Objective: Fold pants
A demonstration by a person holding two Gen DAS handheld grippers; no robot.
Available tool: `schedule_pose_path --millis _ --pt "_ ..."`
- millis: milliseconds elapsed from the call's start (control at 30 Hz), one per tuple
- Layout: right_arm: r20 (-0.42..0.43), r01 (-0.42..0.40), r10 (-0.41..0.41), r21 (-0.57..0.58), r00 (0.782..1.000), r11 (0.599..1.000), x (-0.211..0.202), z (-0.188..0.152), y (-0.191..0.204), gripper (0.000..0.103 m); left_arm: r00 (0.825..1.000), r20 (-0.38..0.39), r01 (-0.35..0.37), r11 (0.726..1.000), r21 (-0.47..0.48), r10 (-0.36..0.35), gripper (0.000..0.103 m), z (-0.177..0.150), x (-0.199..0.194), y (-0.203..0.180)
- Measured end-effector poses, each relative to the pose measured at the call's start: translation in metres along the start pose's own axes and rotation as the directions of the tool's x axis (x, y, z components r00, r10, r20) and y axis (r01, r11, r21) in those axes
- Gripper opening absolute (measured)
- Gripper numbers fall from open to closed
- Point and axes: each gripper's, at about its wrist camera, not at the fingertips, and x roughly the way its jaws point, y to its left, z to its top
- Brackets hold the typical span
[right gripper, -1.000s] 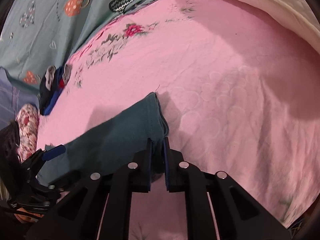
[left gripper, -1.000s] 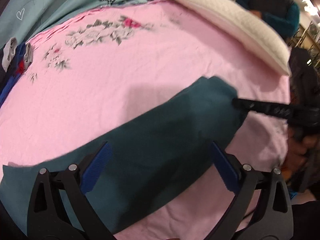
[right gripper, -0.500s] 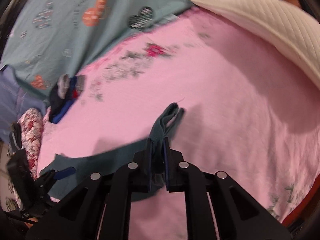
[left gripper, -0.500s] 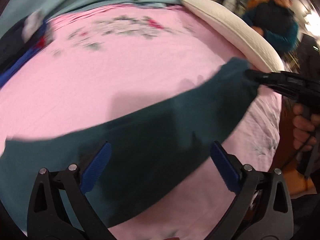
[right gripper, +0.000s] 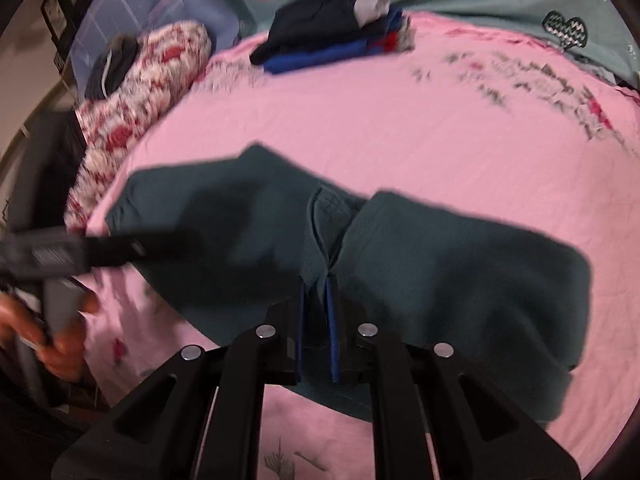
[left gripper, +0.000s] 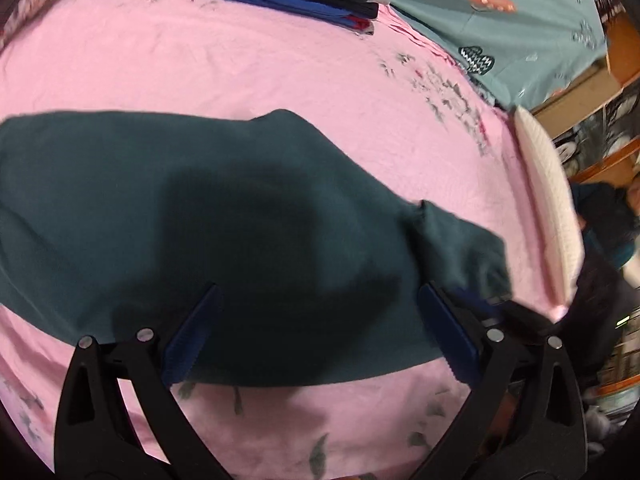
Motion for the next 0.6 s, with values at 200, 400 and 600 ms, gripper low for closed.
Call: schedule_pose_path --millis 200,400,600 --pt "0.04 0.007 -0.007 0.005 0.999 1.0 -0.015 0.0 0.0 0.01 0.937 -0.173 0.284 0.951 -0.125 -0.303 0.099 0.029 0.047 -0.025" --pt "0.07 0.042 -0.041 -0.018 0.997 0.999 -0.023 -0.008 0.008 0.01 0.866 -0.361 0.336 0.937 -0.093 -0.347 0.097 0.047 0.101 -0.076" --pt "0.135 0.095 -0.088 -0.045 0.987 0.994 -0.036 -0.005 0.023 0.01 0.844 -0.42 0.386 0.922 0.043 -0.333 0.035 0.055 0.116 -0.113"
